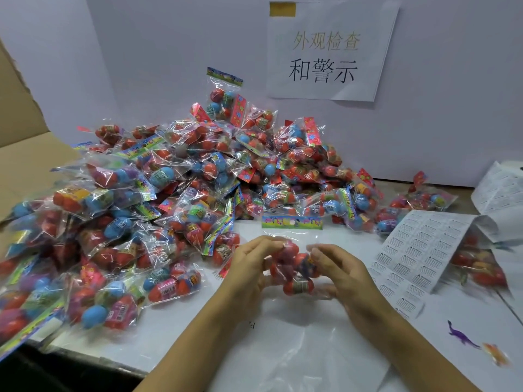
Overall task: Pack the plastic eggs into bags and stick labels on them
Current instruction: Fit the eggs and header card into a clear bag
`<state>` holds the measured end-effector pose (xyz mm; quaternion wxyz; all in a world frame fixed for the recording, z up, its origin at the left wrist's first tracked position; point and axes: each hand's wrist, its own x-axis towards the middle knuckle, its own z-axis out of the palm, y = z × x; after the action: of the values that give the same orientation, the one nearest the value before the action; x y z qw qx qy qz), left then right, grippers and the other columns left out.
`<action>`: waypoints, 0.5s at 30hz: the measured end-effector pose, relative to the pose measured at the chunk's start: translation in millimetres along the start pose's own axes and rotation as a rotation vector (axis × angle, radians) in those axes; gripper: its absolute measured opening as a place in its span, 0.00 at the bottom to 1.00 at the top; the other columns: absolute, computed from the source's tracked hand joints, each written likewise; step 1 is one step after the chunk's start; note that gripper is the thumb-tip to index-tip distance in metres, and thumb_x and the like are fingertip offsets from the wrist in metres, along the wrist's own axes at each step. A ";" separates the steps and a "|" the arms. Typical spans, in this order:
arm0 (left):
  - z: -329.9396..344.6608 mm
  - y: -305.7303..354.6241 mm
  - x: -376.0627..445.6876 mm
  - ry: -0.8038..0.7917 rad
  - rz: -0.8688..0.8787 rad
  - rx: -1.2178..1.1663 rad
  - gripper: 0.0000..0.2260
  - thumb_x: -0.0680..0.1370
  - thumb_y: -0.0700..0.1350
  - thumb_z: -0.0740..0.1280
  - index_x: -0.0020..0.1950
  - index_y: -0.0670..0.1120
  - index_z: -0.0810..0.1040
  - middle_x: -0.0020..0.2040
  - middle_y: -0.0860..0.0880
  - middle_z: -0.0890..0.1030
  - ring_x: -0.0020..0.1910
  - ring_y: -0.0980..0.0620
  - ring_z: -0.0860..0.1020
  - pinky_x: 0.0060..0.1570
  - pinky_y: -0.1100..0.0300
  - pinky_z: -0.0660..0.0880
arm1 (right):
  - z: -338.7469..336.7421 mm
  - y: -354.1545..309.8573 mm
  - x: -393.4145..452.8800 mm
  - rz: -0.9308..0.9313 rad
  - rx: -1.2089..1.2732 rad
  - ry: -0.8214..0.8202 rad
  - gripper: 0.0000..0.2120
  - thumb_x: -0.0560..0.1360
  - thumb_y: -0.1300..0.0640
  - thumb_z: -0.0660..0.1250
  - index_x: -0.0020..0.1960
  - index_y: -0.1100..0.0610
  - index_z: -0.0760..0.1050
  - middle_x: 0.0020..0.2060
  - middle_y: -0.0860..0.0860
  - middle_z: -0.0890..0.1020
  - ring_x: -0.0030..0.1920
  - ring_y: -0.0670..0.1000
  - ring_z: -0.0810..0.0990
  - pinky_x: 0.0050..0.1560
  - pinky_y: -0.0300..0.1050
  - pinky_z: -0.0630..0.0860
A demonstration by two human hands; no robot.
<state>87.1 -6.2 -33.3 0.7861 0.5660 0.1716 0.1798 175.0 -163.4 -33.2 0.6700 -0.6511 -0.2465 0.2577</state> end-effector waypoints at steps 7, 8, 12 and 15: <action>1.9 -4.0 -0.6 -0.060 -0.022 0.022 0.08 0.68 0.42 0.69 0.43 0.45 0.87 0.43 0.44 0.84 0.45 0.51 0.83 0.41 0.53 0.79 | 2.7 1.0 -2.7 -0.065 -0.084 -0.014 0.14 0.69 0.43 0.74 0.46 0.53 0.86 0.38 0.49 0.85 0.39 0.45 0.82 0.36 0.35 0.75; 1.7 -4.7 -0.9 -0.071 -0.020 0.016 0.08 0.69 0.43 0.70 0.44 0.45 0.87 0.43 0.44 0.84 0.46 0.50 0.83 0.41 0.52 0.80 | 2.5 1.1 -2.2 -0.064 -0.069 -0.005 0.15 0.68 0.42 0.74 0.45 0.53 0.86 0.37 0.50 0.85 0.38 0.45 0.83 0.36 0.36 0.76; 3.5 -8.2 -3.2 -0.103 -0.035 -0.019 0.09 0.72 0.47 0.76 0.50 0.46 0.84 0.44 0.44 0.83 0.47 0.47 0.84 0.44 0.47 0.83 | -1.1 3.7 1.1 -0.070 -0.073 0.029 0.16 0.67 0.40 0.74 0.44 0.52 0.86 0.37 0.50 0.85 0.40 0.48 0.84 0.41 0.46 0.80; 4.4 -8.0 -2.7 -0.048 -0.002 -0.008 0.05 0.72 0.45 0.79 0.44 0.48 0.84 0.44 0.43 0.83 0.45 0.48 0.84 0.40 0.50 0.81 | -3.2 3.9 0.9 -0.012 -0.066 -0.032 0.19 0.68 0.38 0.77 0.48 0.53 0.85 0.42 0.51 0.87 0.45 0.51 0.86 0.45 0.47 0.81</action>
<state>87.5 -13.5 -39.4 0.7924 0.5668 0.1523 0.1661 177.6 -165.1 -37.2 0.6456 -0.6672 -0.2694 0.2559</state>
